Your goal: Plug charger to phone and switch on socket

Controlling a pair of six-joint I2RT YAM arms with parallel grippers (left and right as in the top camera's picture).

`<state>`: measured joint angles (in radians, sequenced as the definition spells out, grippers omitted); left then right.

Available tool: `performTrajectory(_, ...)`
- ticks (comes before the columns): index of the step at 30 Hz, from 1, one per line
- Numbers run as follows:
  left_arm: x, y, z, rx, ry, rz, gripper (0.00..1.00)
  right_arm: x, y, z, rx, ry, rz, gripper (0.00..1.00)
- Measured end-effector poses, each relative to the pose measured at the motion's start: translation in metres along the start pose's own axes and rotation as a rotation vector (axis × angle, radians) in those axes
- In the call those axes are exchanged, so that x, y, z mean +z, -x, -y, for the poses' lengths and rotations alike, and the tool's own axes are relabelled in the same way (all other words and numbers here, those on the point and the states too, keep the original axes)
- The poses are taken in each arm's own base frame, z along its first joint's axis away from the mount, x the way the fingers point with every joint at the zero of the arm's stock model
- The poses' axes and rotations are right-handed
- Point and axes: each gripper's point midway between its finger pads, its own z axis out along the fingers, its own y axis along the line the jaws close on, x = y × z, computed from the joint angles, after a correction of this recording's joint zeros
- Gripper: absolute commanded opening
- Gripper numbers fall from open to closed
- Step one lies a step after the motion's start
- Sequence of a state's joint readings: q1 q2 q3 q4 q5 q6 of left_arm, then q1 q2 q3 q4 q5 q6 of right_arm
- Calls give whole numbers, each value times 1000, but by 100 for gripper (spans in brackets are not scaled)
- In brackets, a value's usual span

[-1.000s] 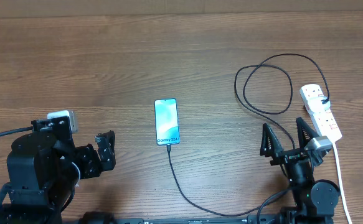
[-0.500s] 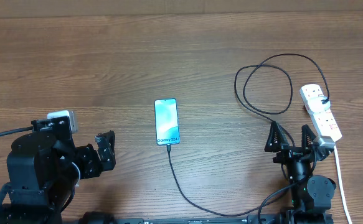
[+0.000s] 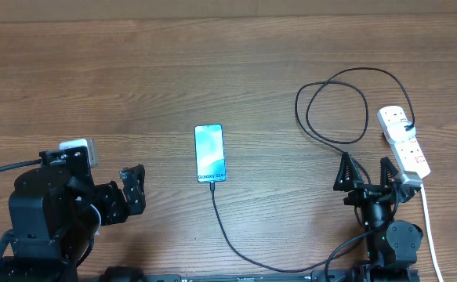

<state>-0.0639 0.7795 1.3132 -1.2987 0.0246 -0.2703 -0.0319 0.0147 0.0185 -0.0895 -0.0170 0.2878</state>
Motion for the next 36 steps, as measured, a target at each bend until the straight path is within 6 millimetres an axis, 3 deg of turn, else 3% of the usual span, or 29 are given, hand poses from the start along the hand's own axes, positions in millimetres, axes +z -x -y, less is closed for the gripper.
performTrajectory(18,0,-8,1,15,-11,-3,99,0,0,1,0,-4,1,100)
performTrajectory(23,2,4,-7,2,-18,209,99,0,0,1,0,-5,1,100)
performTrajectory(26,6,-4,-16,6,-15,320,100,0,0,1,0,-6,1,100)
performTrajectory(30,28,-27,-28,27,-15,445,100,0,0,1,0,-7,2,100)
performTrajectory(36,71,-21,-33,83,-38,664,100,0,0,1,0,-7,1,100)
